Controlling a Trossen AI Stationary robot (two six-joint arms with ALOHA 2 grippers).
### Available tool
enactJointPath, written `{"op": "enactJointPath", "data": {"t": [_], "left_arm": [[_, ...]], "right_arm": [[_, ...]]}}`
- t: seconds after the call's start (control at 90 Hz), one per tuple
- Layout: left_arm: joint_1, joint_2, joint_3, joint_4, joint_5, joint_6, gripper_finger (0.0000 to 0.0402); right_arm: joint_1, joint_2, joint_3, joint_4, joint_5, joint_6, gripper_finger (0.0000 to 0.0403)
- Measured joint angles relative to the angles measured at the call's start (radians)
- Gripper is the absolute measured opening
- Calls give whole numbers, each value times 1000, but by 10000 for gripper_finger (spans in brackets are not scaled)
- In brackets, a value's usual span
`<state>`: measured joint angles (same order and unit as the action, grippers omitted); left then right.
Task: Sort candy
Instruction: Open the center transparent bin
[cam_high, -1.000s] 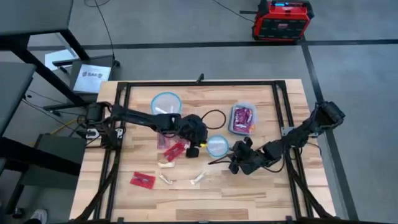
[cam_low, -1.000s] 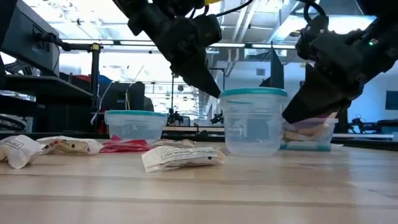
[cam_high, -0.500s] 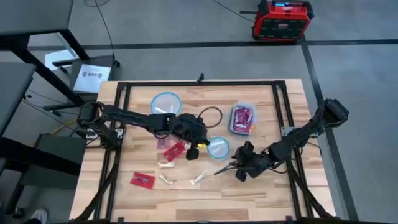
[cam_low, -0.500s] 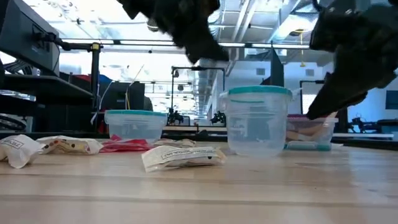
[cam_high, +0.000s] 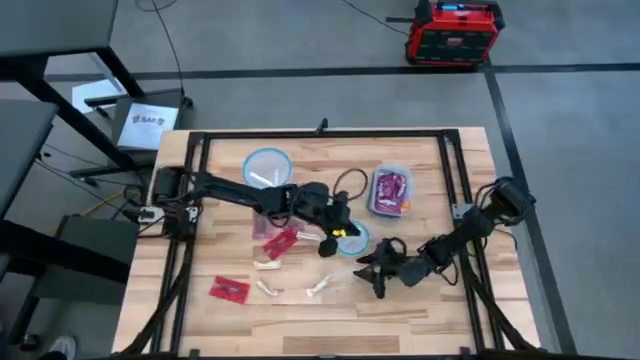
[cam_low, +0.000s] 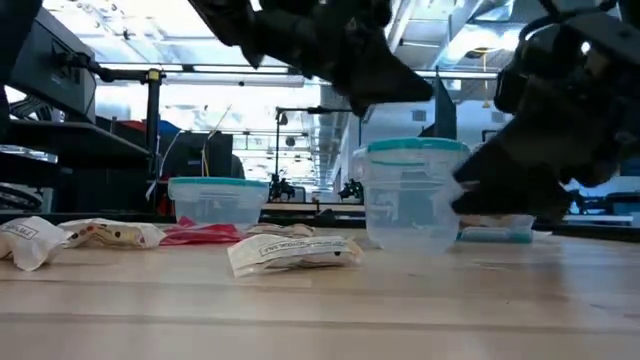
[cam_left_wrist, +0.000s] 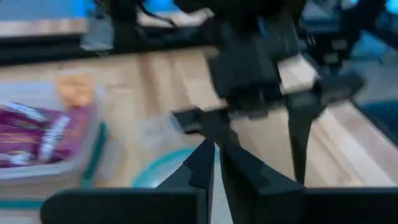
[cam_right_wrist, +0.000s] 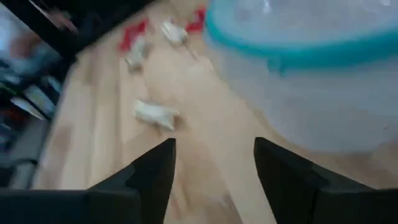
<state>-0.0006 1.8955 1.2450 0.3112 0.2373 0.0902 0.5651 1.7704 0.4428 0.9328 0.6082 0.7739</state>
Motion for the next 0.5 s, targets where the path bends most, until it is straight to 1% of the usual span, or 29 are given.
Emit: {"op": "enactJointPath", "data": {"t": [0.056, 0.133, 0.211, 0.289, 0.378, 0.5], "left_arm": [[1, 14, 5, -2, -1, 10, 13], [4, 35, 6, 25, -1, 10, 13], [4, 40, 4, 9, 15, 11, 13], [2, 62, 8, 35, 22, 26, 13], [2, 86, 5, 19, 23, 27, 13], [4, 132, 8, 31, 31, 27, 13]], "right_arm": [[-13, 26, -8, 54, 3, -12, 212], [-27, 60, -8, 83, 1, -12, 210], [-41, 85, -10, 134, -4, -16, 207], [-46, 99, -24, 182, -4, -30, 204], [-49, 101, -47, 247, -2, -49, 201], [-53, 102, -70, 305, 6, -113, 196]]}}
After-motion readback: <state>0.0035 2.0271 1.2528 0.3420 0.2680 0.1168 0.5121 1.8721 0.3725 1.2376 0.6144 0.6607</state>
